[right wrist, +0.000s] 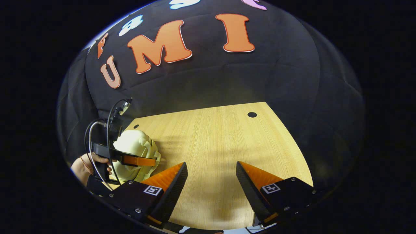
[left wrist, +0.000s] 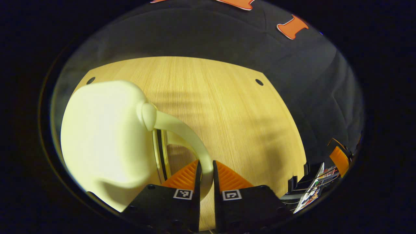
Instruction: First open the suitcase, pack the skin care products into it, and then close the suitcase.
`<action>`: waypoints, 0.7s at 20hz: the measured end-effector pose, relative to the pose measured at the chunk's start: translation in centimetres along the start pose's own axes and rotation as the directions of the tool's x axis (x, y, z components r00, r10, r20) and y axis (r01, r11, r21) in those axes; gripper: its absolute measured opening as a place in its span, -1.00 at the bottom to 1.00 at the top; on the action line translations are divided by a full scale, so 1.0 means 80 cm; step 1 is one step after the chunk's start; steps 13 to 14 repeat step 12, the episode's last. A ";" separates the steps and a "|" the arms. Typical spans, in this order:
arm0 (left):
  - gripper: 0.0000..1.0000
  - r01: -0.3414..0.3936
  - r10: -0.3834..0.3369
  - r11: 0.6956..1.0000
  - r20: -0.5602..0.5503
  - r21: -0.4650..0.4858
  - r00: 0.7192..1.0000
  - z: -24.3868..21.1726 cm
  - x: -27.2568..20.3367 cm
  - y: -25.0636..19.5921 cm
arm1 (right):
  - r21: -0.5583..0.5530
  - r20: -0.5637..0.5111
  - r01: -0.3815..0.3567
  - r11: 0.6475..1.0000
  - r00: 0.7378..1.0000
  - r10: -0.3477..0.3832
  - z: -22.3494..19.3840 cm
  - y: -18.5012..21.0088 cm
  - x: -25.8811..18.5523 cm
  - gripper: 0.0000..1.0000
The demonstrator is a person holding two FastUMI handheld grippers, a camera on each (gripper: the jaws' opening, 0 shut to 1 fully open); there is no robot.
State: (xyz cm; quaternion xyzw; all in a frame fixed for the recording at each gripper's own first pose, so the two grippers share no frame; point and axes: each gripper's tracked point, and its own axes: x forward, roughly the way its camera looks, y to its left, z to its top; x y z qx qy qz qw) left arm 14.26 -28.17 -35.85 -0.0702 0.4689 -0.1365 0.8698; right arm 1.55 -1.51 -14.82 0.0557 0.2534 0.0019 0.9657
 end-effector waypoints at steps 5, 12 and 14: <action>0.55 -0.038 0.029 0.998 0.165 0.051 0.986 0.043 -0.050 -0.019 | -0.020 0.026 -0.017 1.000 1.000 0.017 0.016 0.021 0.003 0.91; 0.96 -0.143 0.033 0.982 0.624 0.127 0.780 0.163 -0.250 -0.026 | -0.060 0.190 -0.025 0.998 0.981 0.036 0.070 0.069 -0.009 0.92; 0.96 -0.143 0.033 0.982 0.624 0.127 0.780 0.163 -0.250 -0.026 | -0.060 0.190 -0.025 0.998 0.981 0.036 0.070 0.069 -0.009 0.92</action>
